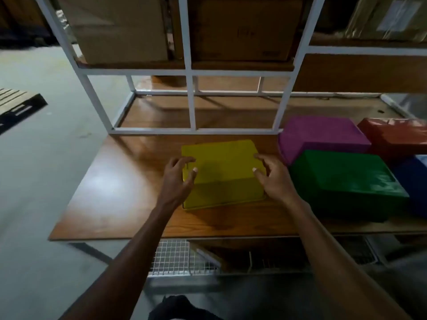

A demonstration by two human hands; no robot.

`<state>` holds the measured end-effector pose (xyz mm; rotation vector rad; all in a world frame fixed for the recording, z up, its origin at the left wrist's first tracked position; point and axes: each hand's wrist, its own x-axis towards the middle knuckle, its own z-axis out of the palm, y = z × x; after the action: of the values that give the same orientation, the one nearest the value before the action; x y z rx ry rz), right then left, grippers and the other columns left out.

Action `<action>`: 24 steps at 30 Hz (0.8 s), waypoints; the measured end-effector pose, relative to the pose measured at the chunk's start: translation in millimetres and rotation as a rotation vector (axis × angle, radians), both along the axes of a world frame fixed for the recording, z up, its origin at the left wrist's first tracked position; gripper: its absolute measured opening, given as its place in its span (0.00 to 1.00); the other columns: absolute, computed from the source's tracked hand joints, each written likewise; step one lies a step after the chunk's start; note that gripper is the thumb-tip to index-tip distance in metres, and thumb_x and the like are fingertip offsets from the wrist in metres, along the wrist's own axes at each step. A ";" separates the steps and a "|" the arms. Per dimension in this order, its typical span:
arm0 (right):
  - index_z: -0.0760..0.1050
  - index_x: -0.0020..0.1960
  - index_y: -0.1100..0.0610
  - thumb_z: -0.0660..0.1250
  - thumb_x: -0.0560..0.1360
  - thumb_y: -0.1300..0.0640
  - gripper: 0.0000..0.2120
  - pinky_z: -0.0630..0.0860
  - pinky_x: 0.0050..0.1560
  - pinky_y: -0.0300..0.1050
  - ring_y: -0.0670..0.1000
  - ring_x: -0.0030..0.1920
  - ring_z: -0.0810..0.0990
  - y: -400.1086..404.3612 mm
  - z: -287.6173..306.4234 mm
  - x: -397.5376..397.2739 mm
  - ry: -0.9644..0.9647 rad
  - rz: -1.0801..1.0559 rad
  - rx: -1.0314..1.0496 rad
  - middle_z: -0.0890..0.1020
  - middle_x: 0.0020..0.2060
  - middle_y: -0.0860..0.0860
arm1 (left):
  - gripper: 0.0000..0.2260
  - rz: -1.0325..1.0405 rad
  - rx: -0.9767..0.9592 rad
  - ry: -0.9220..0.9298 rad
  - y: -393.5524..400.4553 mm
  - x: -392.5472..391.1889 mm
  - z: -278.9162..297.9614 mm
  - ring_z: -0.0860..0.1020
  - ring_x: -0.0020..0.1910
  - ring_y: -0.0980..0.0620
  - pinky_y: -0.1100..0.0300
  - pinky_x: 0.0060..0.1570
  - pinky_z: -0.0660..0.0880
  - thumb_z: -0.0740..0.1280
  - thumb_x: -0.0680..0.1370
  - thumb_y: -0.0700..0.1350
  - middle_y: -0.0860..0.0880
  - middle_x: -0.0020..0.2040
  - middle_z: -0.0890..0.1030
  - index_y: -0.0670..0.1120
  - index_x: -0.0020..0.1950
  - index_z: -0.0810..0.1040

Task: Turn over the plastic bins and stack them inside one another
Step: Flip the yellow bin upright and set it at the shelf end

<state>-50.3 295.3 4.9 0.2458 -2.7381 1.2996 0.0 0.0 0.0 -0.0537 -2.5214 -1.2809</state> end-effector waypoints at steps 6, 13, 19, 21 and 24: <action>0.68 0.80 0.45 0.71 0.81 0.51 0.29 0.69 0.74 0.61 0.61 0.78 0.66 -6.2 -49.0 -16.1 -0.118 -0.052 0.213 0.65 0.80 0.55 | 0.36 0.141 0.082 -0.122 -9.4 -0.8 -52.5 0.61 0.75 0.49 0.53 0.70 0.62 0.73 0.80 0.49 0.41 0.79 0.62 0.47 0.83 0.58; 0.62 0.82 0.38 0.71 0.78 0.38 0.36 0.60 0.78 0.70 0.64 0.85 0.48 -23.8 -84.9 -14.5 -0.158 -0.106 0.327 0.47 0.86 0.50 | 0.49 0.062 0.305 -0.469 -30.9 -11.6 -111.1 0.57 0.82 0.39 0.40 0.77 0.63 0.75 0.76 0.57 0.43 0.85 0.51 0.52 0.85 0.44; 0.70 0.79 0.44 0.64 0.72 0.28 0.39 0.57 0.79 0.64 0.59 0.85 0.52 -32.1 -90.3 -16.9 -0.075 -0.156 0.240 0.55 0.85 0.54 | 0.44 0.031 0.453 -0.543 -27.2 -10.0 -125.5 0.69 0.76 0.38 0.36 0.71 0.72 0.68 0.76 0.68 0.43 0.83 0.62 0.57 0.85 0.48; 0.72 0.78 0.45 0.64 0.73 0.28 0.38 0.55 0.78 0.63 0.59 0.84 0.54 -31.3 -91.4 -18.6 -0.067 -0.166 0.225 0.57 0.85 0.54 | 0.38 0.020 0.455 -0.491 -25.4 -10.9 -129.3 0.72 0.74 0.41 0.42 0.68 0.74 0.66 0.80 0.64 0.44 0.81 0.67 0.56 0.85 0.53; 0.74 0.77 0.46 0.68 0.74 0.33 0.34 0.56 0.77 0.63 0.58 0.83 0.57 -30.6 -88.9 -21.4 -0.044 -0.183 0.230 0.60 0.84 0.53 | 0.34 0.049 0.446 -0.433 -18.1 -9.9 -125.8 0.74 0.72 0.44 0.45 0.66 0.76 0.62 0.80 0.67 0.46 0.78 0.72 0.56 0.83 0.60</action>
<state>-71.7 264.7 -84.0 -0.0177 -2.8657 0.9575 -9.9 -18.1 -125.8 0.4244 -2.4688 -1.9752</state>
